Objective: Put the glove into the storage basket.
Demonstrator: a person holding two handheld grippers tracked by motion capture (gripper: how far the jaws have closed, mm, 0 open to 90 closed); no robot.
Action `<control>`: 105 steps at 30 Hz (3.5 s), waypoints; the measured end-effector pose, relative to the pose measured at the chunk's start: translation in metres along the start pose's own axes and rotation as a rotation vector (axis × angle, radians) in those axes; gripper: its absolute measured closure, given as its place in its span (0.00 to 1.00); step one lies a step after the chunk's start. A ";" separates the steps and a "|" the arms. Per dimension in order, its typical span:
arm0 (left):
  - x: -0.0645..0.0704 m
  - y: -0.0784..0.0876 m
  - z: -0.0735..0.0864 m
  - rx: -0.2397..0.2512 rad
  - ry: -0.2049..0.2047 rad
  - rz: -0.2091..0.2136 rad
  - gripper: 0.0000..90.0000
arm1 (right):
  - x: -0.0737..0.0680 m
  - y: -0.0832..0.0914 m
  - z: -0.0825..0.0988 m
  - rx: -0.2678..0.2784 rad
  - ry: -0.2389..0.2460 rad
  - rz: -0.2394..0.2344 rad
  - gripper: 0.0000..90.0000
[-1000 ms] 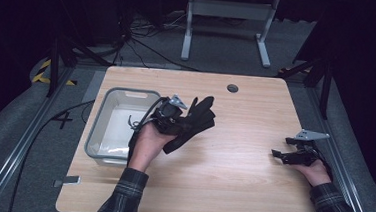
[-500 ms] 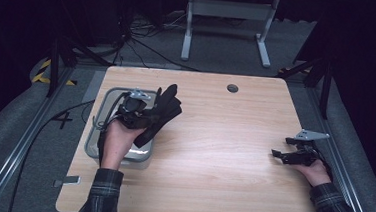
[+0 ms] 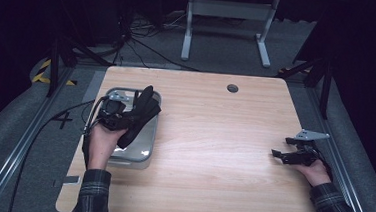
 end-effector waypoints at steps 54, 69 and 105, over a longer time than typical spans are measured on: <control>0.045 -0.011 -0.037 0.036 -0.047 0.011 0.17 | 0.000 0.000 0.000 0.000 -0.002 0.003 0.16; 0.119 -0.036 -0.065 0.076 -0.131 0.129 0.13 | 0.000 0.000 0.000 0.000 -0.003 0.002 0.16; 0.240 -0.140 -0.019 -0.053 -0.347 0.211 0.06 | 0.000 0.000 0.000 -0.001 -0.002 0.001 0.16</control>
Point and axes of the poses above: each handheld gripper's, and its own axes: y roughly backward along the jaws, z roughly out of its underside, x roughly to its right, the point moved 8 cm from there along -y, roughly forward along the jaws, and after that the axes turned 10 degrees about -y, right-handed, at the moved point
